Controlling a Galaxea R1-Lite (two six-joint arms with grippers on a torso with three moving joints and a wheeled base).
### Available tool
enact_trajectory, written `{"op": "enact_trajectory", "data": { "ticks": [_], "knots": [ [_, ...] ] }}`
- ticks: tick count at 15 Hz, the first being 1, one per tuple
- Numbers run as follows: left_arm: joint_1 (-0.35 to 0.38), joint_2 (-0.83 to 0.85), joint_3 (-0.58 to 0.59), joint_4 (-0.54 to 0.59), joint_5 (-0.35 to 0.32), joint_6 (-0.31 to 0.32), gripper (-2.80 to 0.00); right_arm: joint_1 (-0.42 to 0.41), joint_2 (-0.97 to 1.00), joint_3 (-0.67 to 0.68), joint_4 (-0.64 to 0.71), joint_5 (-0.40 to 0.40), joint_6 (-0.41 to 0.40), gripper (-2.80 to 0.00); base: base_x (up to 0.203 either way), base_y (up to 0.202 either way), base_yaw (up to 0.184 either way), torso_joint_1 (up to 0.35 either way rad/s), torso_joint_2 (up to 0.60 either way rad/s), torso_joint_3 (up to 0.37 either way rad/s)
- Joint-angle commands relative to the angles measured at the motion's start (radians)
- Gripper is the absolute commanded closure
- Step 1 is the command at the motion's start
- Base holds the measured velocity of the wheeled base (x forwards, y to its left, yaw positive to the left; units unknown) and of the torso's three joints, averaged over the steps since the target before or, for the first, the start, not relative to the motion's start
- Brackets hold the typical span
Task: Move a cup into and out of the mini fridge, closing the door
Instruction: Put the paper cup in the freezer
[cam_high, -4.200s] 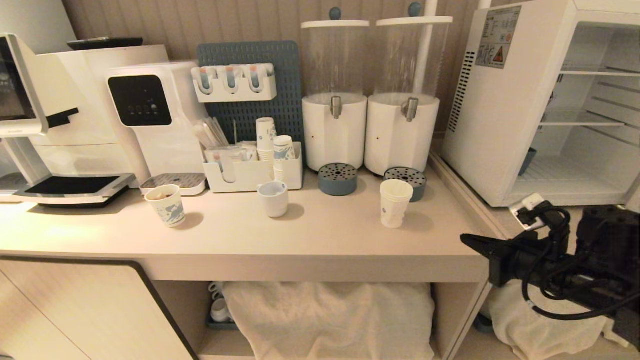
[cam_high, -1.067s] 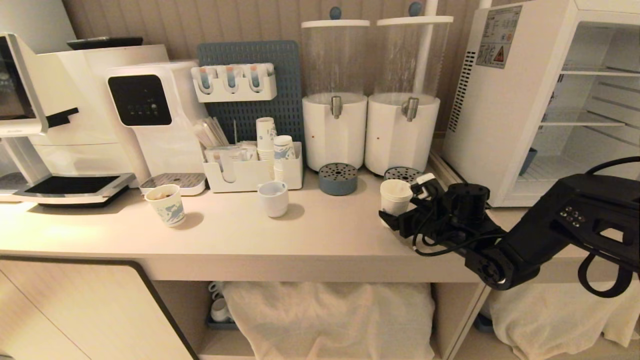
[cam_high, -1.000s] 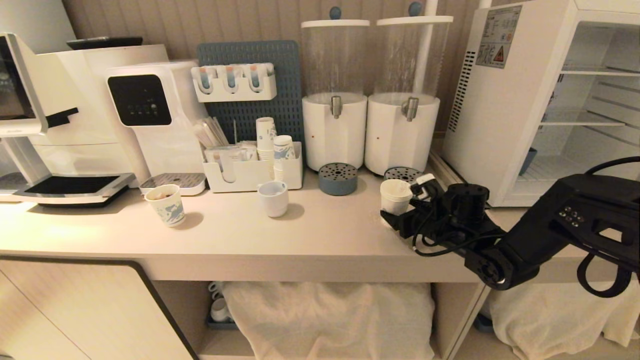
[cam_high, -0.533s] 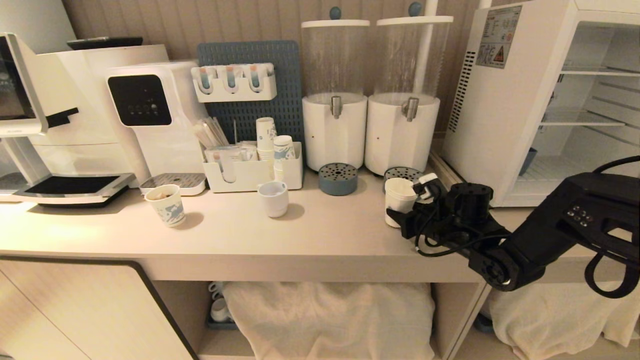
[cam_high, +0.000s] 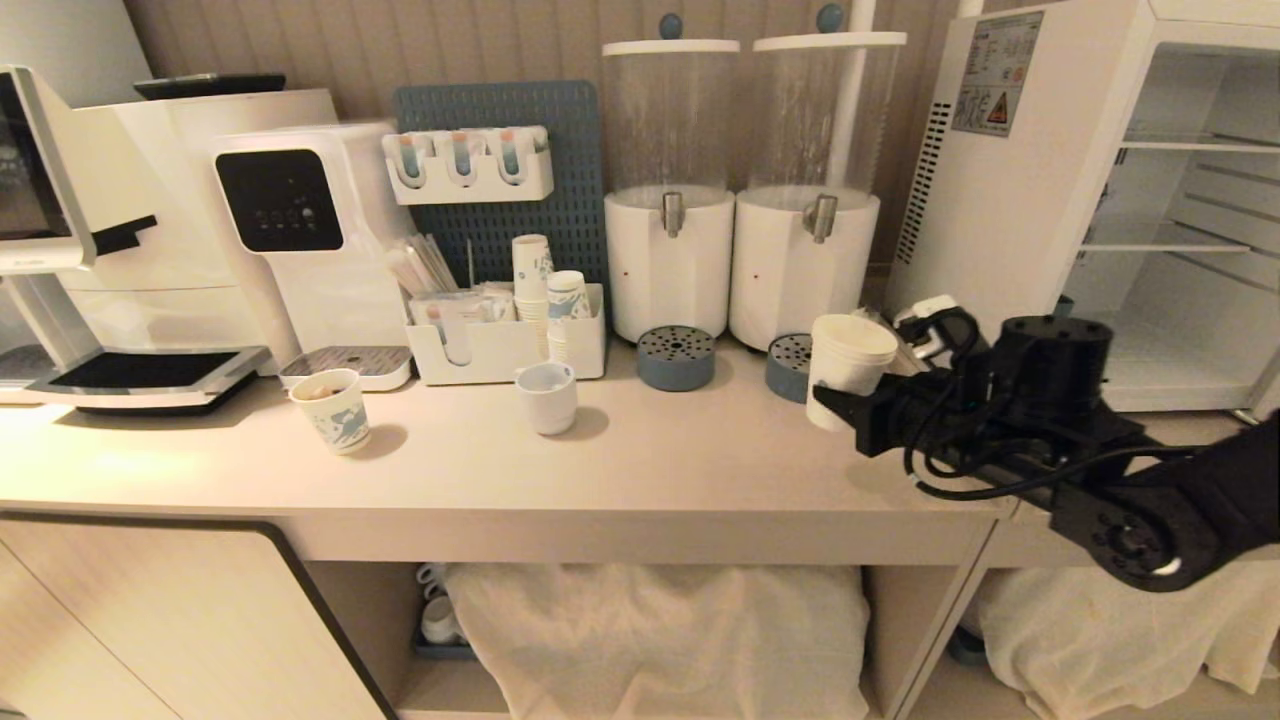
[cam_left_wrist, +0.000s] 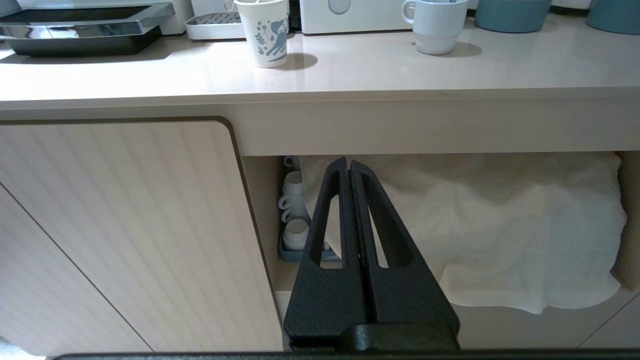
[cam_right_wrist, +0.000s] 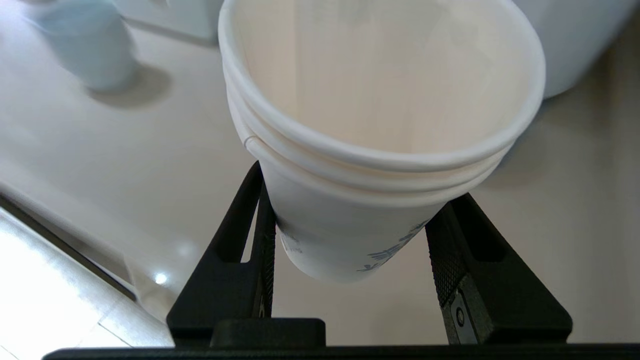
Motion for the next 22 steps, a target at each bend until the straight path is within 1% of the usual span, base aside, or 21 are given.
{"op": "enact_trajectory", "data": {
  "ticks": [1, 3, 5, 7, 9, 10, 11, 12, 14, 16, 18, 19, 20, 22],
  "knots": [
    [0.001, 0.001, 0.006, -0.001, 0.000, 0.000, 0.00, 0.001, -0.297, 0.086, 0.057, -0.003, 0.000, 0.00, 0.000, 0.000, 0.000, 0.000, 0.00, 0.000],
    [0.001, 0.001, 0.006, -0.001, 0.000, 0.000, 0.00, 0.001, -0.492, 0.116, 0.192, -0.023, 0.005, 0.00, 0.000, 0.000, 0.000, 0.000, 0.00, 0.000],
    [0.001, 0.001, 0.006, -0.001, 0.000, 0.000, 0.00, 0.006, -0.681, 0.105, 0.378, -0.084, 0.015, 0.00, 0.000, 0.000, 0.000, 0.000, 0.00, 0.000],
    [0.001, 0.001, 0.006, -0.001, 0.000, 0.000, 0.00, 0.013, -0.834, 0.065, 0.583, -0.192, 0.040, 0.00, 0.000, 0.000, 0.000, 0.000, 0.00, 0.000],
    [0.001, 0.001, 0.006, -0.001, 0.000, 0.000, 0.00, 0.015, -0.957, 0.024, 0.742, -0.301, 0.073, 0.00, 0.000, 0.000, 0.000, 0.000, 0.00, 0.000],
    [0.001, 0.001, 0.006, -0.001, 0.000, 0.000, 0.00, -0.002, -1.003, 0.016, 0.795, -0.334, 0.086, 0.00, 0.000, 0.000, 0.000, 0.000, 0.00, 0.000],
    [0.001, 0.001, 0.006, -0.001, 0.000, 0.000, 0.00, -0.051, -1.045, 0.015, 0.831, -0.349, 0.096, 0.00, 0.000, 0.000, 0.000, 0.000, 0.00, 0.000],
    [0.001, 0.001, 0.006, -0.001, 0.000, 0.000, 0.00, -0.078, -1.087, 0.016, 0.864, -0.357, 0.109, 0.00, 0.000, 0.000, 0.000, 0.000, 0.00, 0.000],
    [0.001, 0.001, 0.006, -0.001, 0.000, 0.000, 0.00, -0.103, -1.168, 0.019, 0.925, -0.361, 0.136, 0.00, 0.000, 0.000, 0.000, 0.000, 0.00, 0.000],
    [0.001, 0.001, 0.006, -0.001, 0.000, 0.000, 0.00, -0.122, -1.307, 0.025, 1.018, -0.362, 0.160, 0.00, 0.000, 0.000, 0.000, 0.000, 0.00, 0.000],
    [0.001, 0.001, 0.006, -0.001, 0.000, 0.000, 0.00, -0.180, -1.421, 0.044, 1.098, -0.352, 0.173, 0.00, 0.000, 0.000, 0.000, 0.000, 0.00, 0.000],
    [0.001, 0.001, 0.006, -0.001, 0.000, 0.000, 0.00, -0.232, -1.468, 0.055, 1.120, -0.318, 0.172, 0.00, 0.000, 0.000, 0.000, 0.000, 0.00, 0.000],
    [0.001, 0.001, 0.006, -0.001, 0.000, 0.000, 0.00, -0.278, -1.515, 0.064, 1.149, -0.264, 0.172, 0.00, 0.000, 0.000, 0.000, 0.000, 0.00, 0.000],
    [0.001, 0.001, 0.006, -0.001, 0.000, 0.000, 0.00, -0.340, -1.608, 0.074, 1.220, -0.132, 0.171, 0.00, 0.000, 0.000, 0.000, 0.000, 0.00, 0.000]
  ]
}}
